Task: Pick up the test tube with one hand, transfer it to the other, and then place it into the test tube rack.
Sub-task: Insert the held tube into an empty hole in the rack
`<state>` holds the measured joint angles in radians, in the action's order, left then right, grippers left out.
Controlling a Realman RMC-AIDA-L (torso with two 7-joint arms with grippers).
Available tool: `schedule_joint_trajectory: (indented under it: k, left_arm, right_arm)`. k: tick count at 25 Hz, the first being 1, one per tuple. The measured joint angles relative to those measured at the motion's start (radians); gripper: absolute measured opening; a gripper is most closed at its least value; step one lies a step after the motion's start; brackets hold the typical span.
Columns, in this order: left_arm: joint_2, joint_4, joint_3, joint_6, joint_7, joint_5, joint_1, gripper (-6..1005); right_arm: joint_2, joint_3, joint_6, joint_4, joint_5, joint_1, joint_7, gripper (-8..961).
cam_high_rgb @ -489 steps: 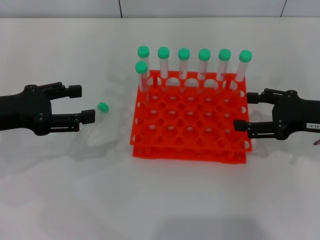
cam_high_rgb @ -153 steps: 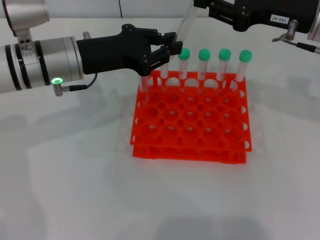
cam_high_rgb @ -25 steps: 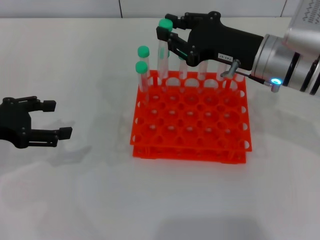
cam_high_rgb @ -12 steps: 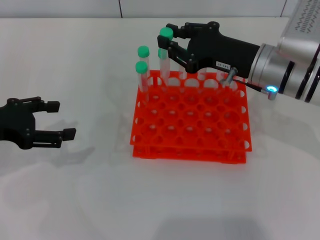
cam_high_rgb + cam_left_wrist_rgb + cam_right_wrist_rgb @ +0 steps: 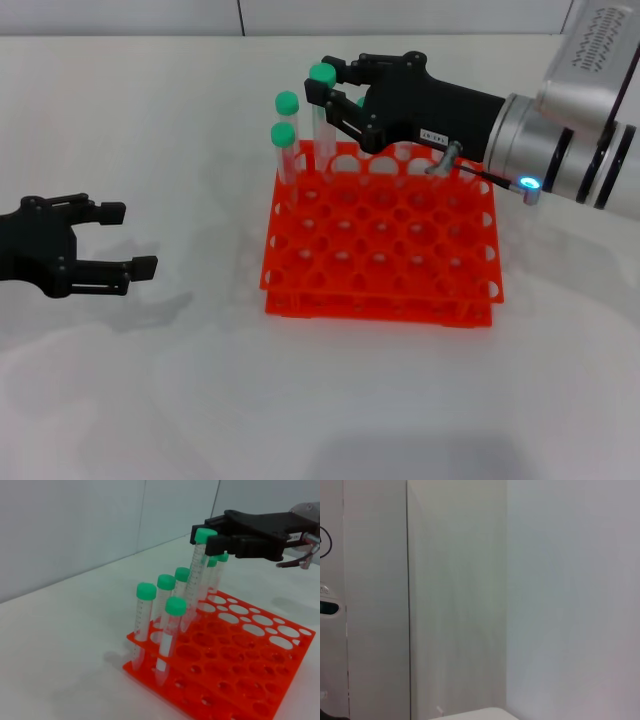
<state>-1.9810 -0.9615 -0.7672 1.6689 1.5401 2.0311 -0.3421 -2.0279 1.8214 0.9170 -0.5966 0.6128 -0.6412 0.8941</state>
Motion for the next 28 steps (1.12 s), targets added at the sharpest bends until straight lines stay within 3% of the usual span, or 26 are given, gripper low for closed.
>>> schedule_joint_trajectory:
  k: [28]
  left_arm:
    - [0.000,0.006,-0.001,-0.001,0.000,0.001,-0.006,893]
  right_arm:
    - [0.000,0.020,-0.003,0.052,-0.042,-0.003,-0.007,265]
